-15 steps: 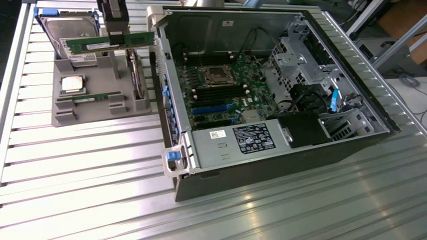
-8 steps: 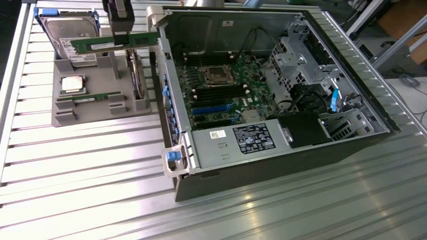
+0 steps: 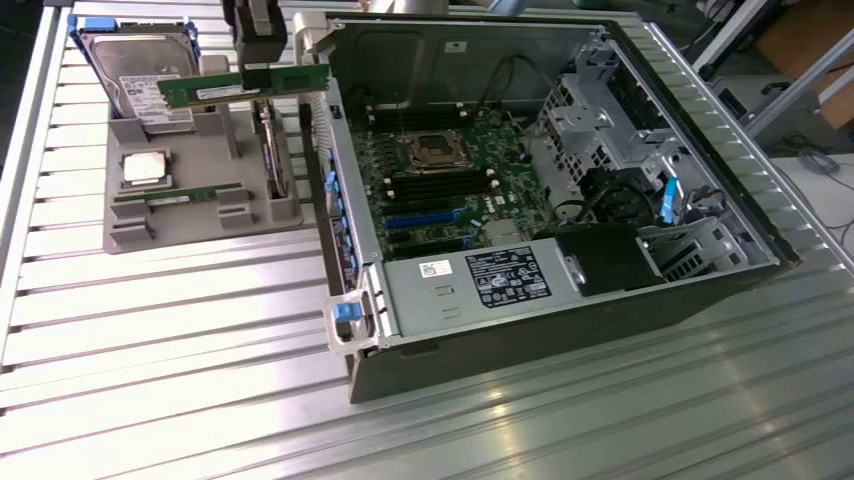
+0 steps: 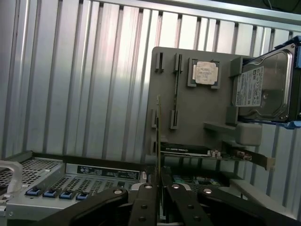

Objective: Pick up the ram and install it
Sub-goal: 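Pick up the ram and move it above insertion slot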

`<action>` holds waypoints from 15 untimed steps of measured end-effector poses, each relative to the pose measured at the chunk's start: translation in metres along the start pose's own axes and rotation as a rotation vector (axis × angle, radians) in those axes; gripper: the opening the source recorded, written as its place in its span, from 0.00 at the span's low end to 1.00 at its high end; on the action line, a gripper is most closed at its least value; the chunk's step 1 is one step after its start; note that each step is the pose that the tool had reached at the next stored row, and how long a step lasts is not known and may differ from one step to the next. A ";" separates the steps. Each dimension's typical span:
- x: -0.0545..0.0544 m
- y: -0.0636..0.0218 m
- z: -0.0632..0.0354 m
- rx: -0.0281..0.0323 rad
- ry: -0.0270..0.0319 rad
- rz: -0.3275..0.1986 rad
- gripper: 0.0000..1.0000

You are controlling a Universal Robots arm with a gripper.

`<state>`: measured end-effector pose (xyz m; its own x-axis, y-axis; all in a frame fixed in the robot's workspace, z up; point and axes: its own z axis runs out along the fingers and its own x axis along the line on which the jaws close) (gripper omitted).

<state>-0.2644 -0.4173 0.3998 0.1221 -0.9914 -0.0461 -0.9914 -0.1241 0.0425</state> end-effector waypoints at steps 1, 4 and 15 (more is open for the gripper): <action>0.000 -0.0011 -0.0001 -0.0001 0.0003 0.000 0.14; 0.000 -0.0038 -0.0002 -0.0001 0.0009 0.000 0.14; 0.002 -0.0180 -0.0009 -0.0006 0.0041 0.000 0.14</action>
<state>-0.2462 -0.4173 0.3998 0.1222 -0.9916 -0.0420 -0.9913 -0.1240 0.0431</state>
